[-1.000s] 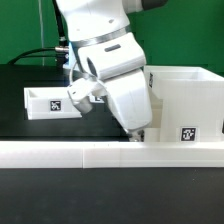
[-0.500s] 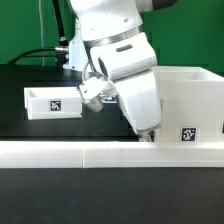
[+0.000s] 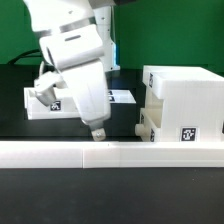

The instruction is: Assemble drawer

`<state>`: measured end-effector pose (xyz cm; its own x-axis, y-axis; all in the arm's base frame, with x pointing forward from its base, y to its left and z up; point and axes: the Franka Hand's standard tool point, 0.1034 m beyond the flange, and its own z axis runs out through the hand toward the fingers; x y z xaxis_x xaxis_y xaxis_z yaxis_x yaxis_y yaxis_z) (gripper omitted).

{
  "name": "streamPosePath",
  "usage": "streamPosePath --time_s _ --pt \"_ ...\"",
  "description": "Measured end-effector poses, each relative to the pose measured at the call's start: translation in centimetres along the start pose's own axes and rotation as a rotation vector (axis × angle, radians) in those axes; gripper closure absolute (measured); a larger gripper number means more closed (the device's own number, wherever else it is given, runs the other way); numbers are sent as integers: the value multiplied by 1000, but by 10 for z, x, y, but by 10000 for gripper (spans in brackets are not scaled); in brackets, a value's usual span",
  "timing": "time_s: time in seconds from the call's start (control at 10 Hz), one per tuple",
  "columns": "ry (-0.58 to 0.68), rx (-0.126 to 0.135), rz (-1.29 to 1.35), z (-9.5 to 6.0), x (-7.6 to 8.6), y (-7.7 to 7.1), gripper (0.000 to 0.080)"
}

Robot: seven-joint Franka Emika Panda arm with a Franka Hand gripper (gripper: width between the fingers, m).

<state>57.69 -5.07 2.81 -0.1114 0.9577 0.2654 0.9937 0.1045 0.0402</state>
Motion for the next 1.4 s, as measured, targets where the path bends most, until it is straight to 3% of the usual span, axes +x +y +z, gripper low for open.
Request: streamPosePath --time_s 0.2,0.3,0.5,0.7,1.0,1.4 --pt "-27 -5 35 -17 -14 -28 150" --pt "-38 6 67 -26 -16 -42 150" --pt "-57 -2 82 -42 -23 -49 150" --pt "-50 2 149 -36 -20 -50 150" --pt "-46 -9 443 -36 -21 -51 150" --pt "-41 -29 930 -39 -22 -72 150"
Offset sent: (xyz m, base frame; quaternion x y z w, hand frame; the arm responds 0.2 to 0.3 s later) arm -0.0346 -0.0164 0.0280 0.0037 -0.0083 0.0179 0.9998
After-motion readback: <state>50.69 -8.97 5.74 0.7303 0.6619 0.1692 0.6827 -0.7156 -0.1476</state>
